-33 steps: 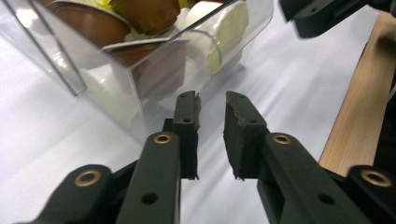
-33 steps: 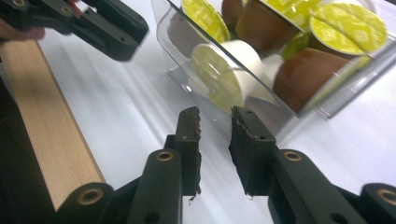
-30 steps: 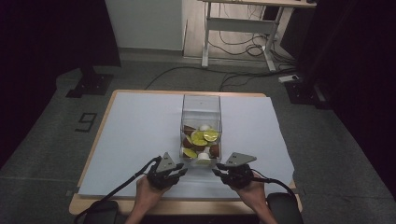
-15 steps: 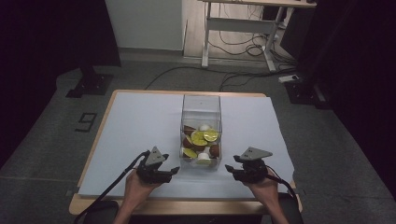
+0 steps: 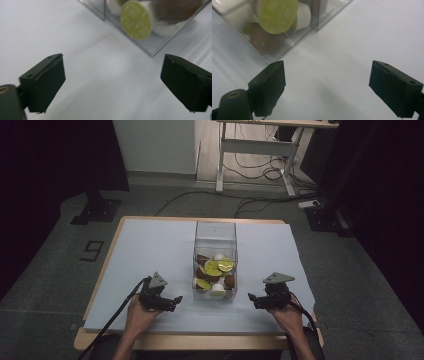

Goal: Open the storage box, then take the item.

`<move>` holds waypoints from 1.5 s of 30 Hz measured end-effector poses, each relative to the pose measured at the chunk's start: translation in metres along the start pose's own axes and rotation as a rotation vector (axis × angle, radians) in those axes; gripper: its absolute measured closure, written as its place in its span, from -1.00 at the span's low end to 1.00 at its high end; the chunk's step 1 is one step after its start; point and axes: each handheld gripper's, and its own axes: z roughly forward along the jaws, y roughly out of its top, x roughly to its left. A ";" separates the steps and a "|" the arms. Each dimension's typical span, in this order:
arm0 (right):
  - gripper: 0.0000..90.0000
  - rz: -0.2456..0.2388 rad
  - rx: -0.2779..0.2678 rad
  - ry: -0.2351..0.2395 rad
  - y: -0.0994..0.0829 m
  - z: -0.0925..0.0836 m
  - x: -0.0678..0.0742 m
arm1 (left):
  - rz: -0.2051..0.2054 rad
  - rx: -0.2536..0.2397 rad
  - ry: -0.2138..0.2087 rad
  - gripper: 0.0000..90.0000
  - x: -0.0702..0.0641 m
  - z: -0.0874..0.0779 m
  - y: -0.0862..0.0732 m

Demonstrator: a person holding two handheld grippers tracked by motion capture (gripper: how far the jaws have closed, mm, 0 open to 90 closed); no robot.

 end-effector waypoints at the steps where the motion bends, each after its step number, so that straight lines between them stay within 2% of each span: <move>1: -0.74 0.015 0.016 -0.007 -0.003 0.004 -0.001 | -0.009 0.019 0.004 -0.98 0.005 0.003 -0.003; 5: -0.87 0.005 0.045 0.007 -0.009 0.012 -0.002 | -0.019 0.051 0.022 -1.00 0.010 0.009 -0.008; 6: -0.90 -0.018 0.077 0.003 -0.013 0.018 -0.002 | -0.017 0.073 0.032 -1.00 0.013 0.012 -0.010; 8: -0.93 -0.031 0.099 -0.011 -0.015 0.023 -0.002 | -0.016 0.090 0.044 -1.00 0.015 0.016 -0.012; 10: -0.93 -0.020 0.110 0.000 -0.017 0.027 -0.003 | -0.007 0.108 0.054 -1.00 0.015 0.019 -0.014; 13: -0.95 -0.018 0.121 0.006 -0.019 0.029 -0.003 | -0.002 0.106 0.057 -1.00 0.016 0.020 -0.015; 15: -1.00 -0.042 0.175 0.010 -0.023 0.036 -0.001 | -0.007 0.108 0.052 -1.00 0.016 0.020 -0.015; 16: -1.00 -0.038 0.174 0.015 -0.023 0.036 -0.001 | -0.006 0.108 0.053 -1.00 0.016 0.020 -0.015; 18: -1.00 0.003 0.177 0.036 -0.024 0.037 -0.005 | -0.005 0.108 0.054 -1.00 0.016 0.020 -0.015; 19: -1.00 0.003 0.177 0.036 -0.024 0.037 -0.005 | -0.005 0.108 0.054 -1.00 0.016 0.020 -0.015; 20: -1.00 0.036 0.177 0.049 -0.026 0.038 -0.007 | -0.006 0.107 0.053 -1.00 0.016 0.020 -0.015; 28: -1.00 0.030 0.152 0.053 -0.029 0.037 -0.007 | -0.011 0.107 0.051 -1.00 0.016 0.020 -0.015; 41: -1.00 0.012 0.181 0.056 -0.025 0.037 -0.009 | -0.013 0.106 0.049 -1.00 0.016 0.020 -0.015; 45: -1.00 -0.006 0.169 0.048 -0.023 0.032 -0.010 | -0.013 0.106 0.049 -1.00 0.017 0.020 -0.015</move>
